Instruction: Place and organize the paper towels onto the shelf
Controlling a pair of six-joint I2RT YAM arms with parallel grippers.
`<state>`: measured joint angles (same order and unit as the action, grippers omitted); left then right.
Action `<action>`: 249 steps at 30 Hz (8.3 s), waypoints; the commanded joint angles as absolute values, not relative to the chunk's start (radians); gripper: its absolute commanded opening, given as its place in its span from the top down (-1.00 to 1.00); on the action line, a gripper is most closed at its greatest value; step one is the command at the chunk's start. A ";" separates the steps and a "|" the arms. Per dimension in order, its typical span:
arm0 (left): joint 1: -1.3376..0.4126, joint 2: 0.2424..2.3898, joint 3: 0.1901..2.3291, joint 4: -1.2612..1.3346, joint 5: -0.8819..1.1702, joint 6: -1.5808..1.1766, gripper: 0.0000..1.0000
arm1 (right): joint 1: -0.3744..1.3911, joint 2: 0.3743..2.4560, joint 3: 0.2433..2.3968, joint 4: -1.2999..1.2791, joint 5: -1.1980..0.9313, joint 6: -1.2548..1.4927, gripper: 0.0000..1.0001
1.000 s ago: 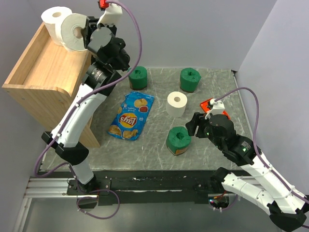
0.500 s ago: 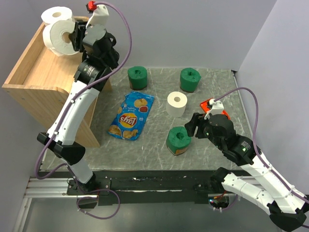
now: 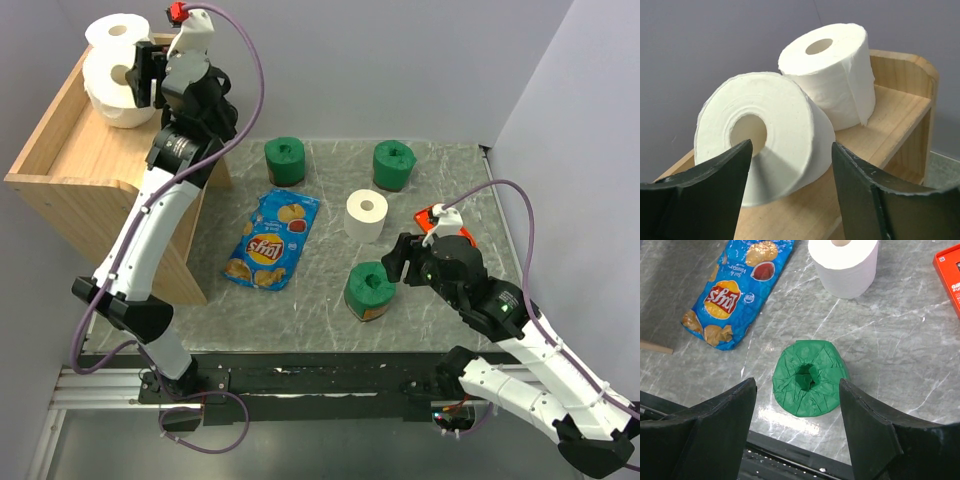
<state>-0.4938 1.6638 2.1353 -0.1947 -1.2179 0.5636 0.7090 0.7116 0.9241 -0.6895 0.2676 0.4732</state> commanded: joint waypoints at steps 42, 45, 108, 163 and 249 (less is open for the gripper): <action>-0.927 1.239 1.189 -0.311 -0.190 -0.084 -0.93 | 0.308 1.535 1.316 -0.426 0.104 0.397 -0.49; -0.936 1.233 1.183 -0.311 -0.206 -0.087 -0.93 | 0.284 1.638 1.373 -0.439 0.077 0.390 -0.49; -1.086 1.388 1.294 -0.466 -0.402 -0.169 -0.97 | 0.462 1.240 1.065 -0.495 0.072 0.446 -0.75; -0.943 1.873 1.480 -0.581 -0.264 -0.339 0.05 | 0.387 0.758 0.813 -0.476 0.127 0.420 -0.66; -0.865 1.327 2.091 -0.710 -1.223 0.218 0.12 | 0.457 0.850 0.934 -0.543 0.035 0.440 -0.65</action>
